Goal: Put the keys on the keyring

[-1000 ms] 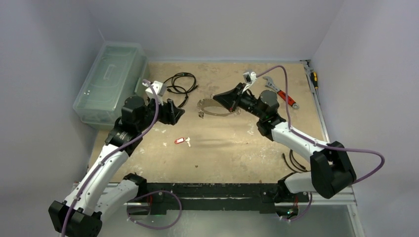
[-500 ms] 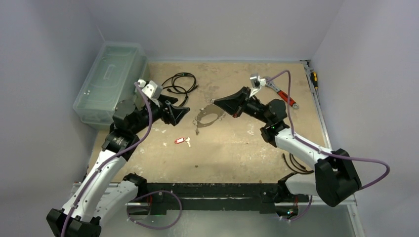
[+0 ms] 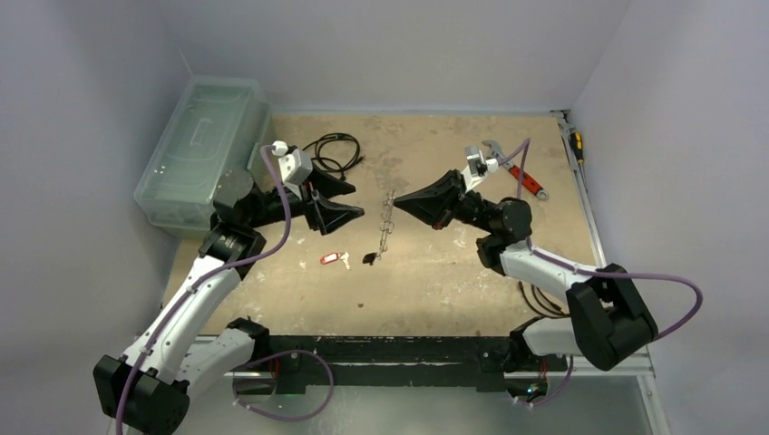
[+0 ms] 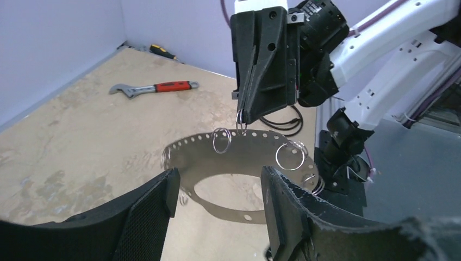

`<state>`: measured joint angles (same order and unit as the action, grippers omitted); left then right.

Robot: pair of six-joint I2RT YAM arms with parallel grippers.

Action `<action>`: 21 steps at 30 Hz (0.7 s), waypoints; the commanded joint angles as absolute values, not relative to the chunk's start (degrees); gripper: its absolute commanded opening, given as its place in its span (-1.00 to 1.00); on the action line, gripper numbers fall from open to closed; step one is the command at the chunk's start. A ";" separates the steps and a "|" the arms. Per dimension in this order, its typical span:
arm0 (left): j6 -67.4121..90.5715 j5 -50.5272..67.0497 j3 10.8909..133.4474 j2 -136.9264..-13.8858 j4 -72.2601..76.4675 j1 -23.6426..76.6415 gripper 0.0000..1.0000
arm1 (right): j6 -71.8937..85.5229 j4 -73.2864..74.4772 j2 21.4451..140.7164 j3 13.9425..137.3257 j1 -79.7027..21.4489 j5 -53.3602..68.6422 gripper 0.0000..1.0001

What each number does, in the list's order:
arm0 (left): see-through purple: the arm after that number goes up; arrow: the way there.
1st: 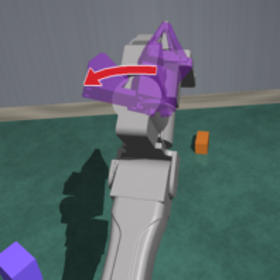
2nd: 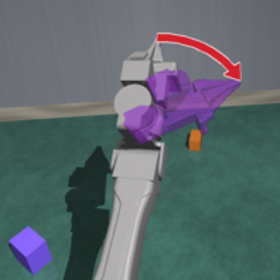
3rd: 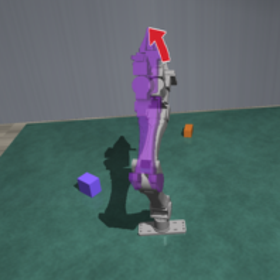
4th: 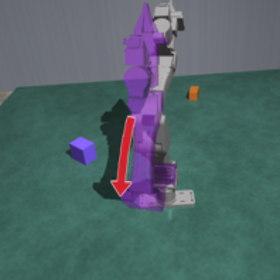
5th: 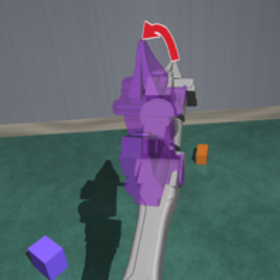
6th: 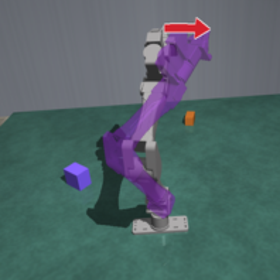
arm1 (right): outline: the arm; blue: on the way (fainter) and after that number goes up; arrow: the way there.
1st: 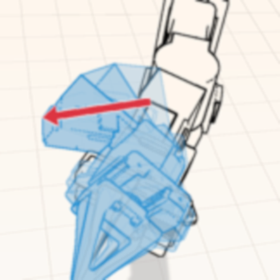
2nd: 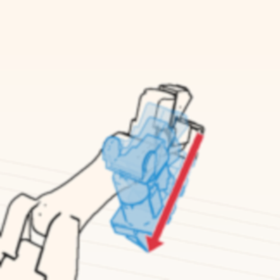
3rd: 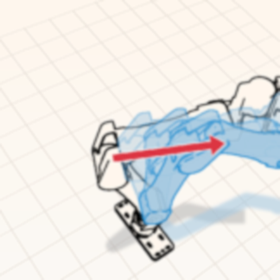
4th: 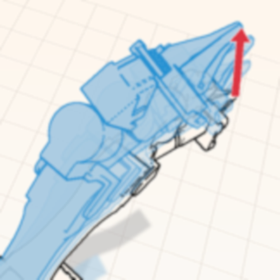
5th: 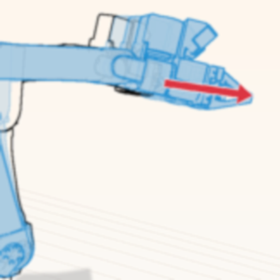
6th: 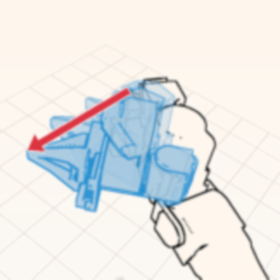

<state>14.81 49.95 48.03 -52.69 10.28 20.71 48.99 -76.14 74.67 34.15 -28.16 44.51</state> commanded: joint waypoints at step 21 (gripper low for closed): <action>27.13 55.86 45.41 -56.96 30.04 22.66 -0.25 | 69.08 -104.94 82.19 38.95 -28.39 49.53 -1.00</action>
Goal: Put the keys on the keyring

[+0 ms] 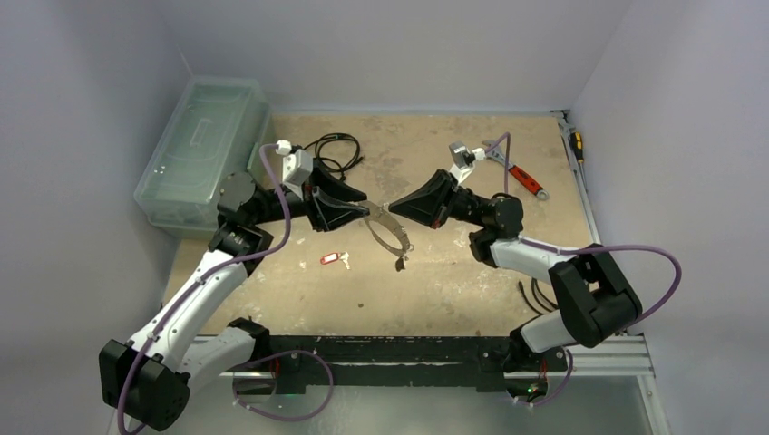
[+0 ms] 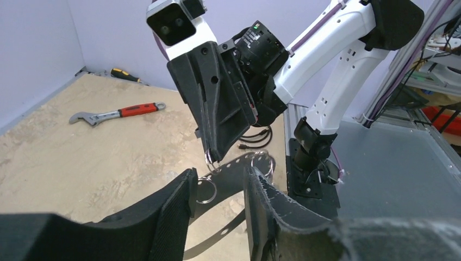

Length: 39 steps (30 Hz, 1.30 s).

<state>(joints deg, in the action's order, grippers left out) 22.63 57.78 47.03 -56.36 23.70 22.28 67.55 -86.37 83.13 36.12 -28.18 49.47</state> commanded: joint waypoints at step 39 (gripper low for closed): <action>31.20 55.14 43.16 -60.19 34.08 26.09 -0.64 | 58.08 -92.72 79.13 39.92 -31.83 46.60 -1.00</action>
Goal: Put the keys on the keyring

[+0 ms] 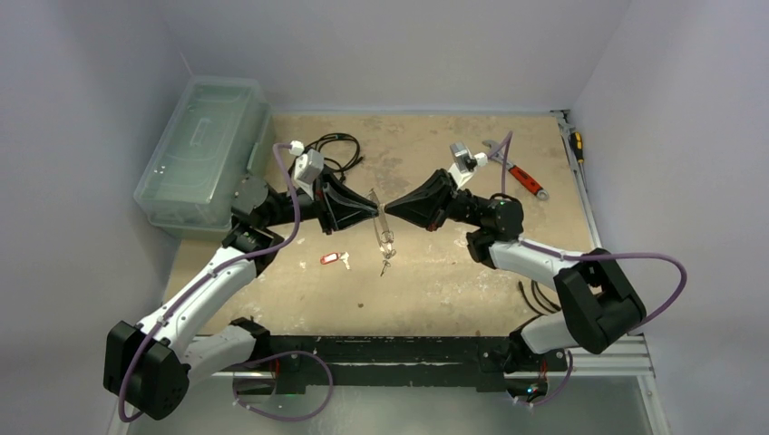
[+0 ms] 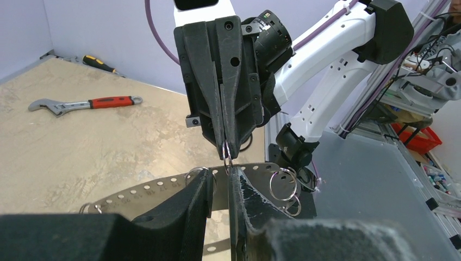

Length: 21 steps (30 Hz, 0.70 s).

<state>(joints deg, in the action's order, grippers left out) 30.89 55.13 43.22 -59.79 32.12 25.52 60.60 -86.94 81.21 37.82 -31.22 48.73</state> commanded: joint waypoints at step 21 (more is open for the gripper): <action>30.85 53.96 42.46 -58.63 34.96 26.46 -0.53 | 51.23 -81.92 77.34 39.47 -32.34 42.97 -1.00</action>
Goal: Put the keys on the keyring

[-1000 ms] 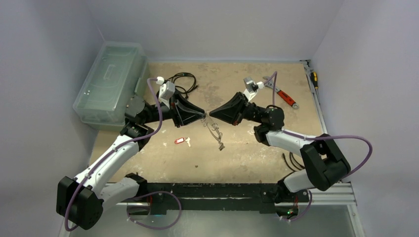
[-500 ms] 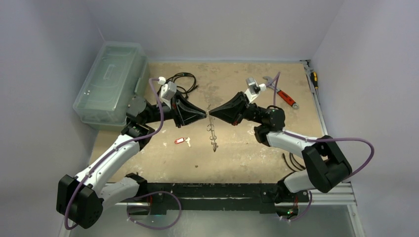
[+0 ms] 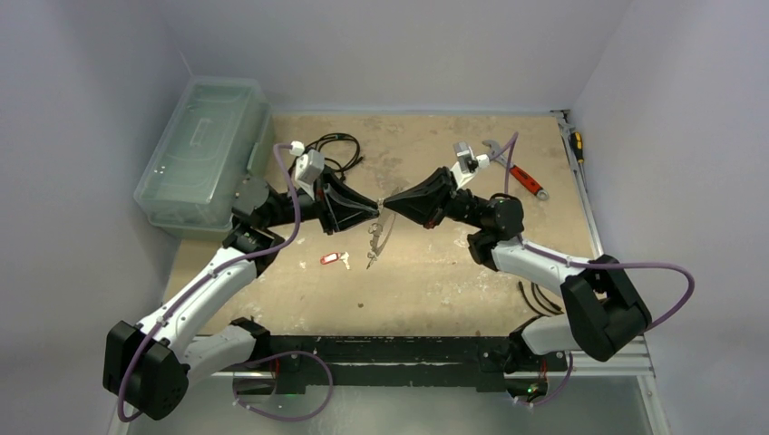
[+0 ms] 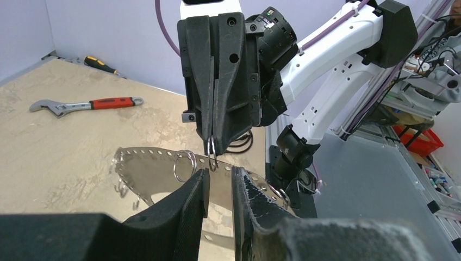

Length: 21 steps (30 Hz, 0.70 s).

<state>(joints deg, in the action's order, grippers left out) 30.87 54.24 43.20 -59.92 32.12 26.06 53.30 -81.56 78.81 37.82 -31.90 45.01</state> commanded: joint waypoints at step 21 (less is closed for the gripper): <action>29.43 48.92 40.92 -56.63 35.78 26.50 -1.00 | 50.45 -81.26 77.98 39.73 -33.40 43.68 -1.00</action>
<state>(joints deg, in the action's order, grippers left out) 30.79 51.18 41.28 -58.24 33.93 26.28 51.33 -79.31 78.72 37.82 -33.10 44.49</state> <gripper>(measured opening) 0.045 0.007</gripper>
